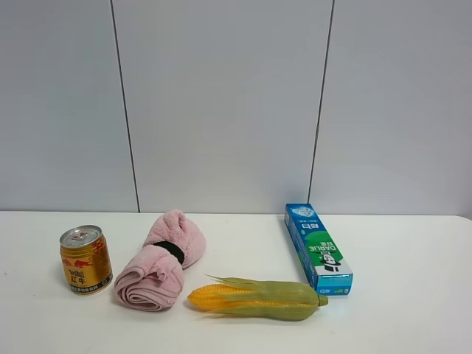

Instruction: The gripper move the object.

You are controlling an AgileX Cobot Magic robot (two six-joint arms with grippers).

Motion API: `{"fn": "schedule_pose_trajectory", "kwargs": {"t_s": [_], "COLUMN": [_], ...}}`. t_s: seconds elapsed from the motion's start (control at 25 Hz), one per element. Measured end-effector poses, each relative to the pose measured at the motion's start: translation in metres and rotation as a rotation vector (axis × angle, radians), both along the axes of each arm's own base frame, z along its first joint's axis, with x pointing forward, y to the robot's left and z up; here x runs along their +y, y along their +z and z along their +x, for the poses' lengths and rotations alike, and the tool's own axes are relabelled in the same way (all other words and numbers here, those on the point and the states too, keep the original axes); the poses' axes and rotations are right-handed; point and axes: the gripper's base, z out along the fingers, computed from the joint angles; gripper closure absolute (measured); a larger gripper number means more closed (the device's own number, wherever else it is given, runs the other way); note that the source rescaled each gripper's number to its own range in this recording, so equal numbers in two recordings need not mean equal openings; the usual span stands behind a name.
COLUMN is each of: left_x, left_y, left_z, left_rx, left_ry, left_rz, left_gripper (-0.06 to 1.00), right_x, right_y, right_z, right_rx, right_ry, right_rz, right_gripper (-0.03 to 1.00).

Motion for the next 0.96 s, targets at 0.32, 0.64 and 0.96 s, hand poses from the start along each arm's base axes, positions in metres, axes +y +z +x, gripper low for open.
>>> {"fn": "schedule_pose_trajectory", "kwargs": {"t_s": [0.32,0.64,0.96], "left_x": [0.0,0.0,0.0], "left_y": [0.0,0.0,0.0], "left_z": [0.0,0.0,0.0], "left_rx": [0.0,0.0,0.0], "left_ry": [0.0,0.0,0.0], "left_rz": [0.0,0.0,0.0], "left_gripper": [-0.04,-0.04,-0.04], "right_x": [0.0,0.0,0.0], "right_y": [0.0,0.0,0.0], "right_z": [0.0,0.0,0.0], "right_rx": [0.0,0.0,0.0], "right_ry": [0.0,0.0,0.0], "right_rz": [0.0,0.0,0.0], "right_gripper": [-0.03,-0.03,-0.03]}}
